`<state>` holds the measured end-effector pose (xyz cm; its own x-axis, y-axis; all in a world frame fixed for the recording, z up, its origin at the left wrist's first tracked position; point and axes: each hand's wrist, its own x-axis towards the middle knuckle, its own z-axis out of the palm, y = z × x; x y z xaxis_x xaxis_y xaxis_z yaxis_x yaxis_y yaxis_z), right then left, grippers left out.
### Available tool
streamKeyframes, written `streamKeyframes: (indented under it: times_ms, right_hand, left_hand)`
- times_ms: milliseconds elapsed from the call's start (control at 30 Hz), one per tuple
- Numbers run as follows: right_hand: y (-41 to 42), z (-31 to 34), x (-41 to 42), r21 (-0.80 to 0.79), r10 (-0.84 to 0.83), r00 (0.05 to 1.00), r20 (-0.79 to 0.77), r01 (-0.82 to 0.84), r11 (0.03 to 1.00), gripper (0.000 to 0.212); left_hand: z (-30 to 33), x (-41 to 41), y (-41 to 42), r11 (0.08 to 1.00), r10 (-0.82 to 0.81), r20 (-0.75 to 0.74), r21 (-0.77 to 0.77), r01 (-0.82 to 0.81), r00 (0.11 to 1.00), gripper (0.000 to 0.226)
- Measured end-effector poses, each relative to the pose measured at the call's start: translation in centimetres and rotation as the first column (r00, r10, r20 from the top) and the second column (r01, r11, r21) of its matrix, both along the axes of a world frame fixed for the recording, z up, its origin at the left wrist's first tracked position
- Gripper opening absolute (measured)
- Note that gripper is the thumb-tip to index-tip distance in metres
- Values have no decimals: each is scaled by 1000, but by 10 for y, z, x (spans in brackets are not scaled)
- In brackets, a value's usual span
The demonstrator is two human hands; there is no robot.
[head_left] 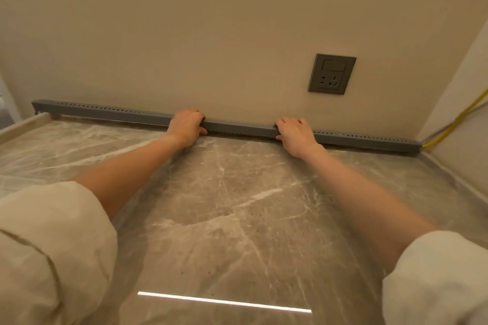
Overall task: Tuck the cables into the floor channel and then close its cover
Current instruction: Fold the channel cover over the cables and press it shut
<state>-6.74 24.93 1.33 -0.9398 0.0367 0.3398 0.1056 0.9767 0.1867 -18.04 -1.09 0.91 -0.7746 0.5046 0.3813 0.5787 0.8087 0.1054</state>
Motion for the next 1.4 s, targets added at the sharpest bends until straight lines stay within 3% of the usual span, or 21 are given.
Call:
streamKeyframes:
  times_ms: [200,500,667,800,900,1000,1167,1400]
  right_hand:
    - [5,-6,7,-102,1,1000,31,2,995,37]
    - [56,-5,61,-71,-70,998,-9,69,995,42]
    - [116,0,105,-189,-340,923,-181,306,933,38]
    - [165,-3,133,-287,-535,835,-130,485,826,37]
    - [185,-8,145,-319,-517,856,-19,485,814,40]
    - [198,-13,148,-223,-425,902,79,432,874,48]
    - [197,-13,129,-63,-335,941,53,338,939,39]
    - [179,-6,107,194,-324,944,62,307,932,20]
  left_hand:
    - [4,5,10,996,-59,17,-58,60,998,46]
    - [3,43,77,968,-243,19,-53,244,970,48]
    - [1,56,106,957,-282,4,-66,281,960,49]
    - [3,59,125,947,-311,0,-79,310,950,47]
    - [5,55,134,944,-316,59,-84,320,947,43]
    - [10,48,135,939,-319,136,-85,332,938,44]
    - [14,35,123,941,-296,199,-104,321,934,47]
    - [7,30,108,947,-275,134,-131,292,952,30]
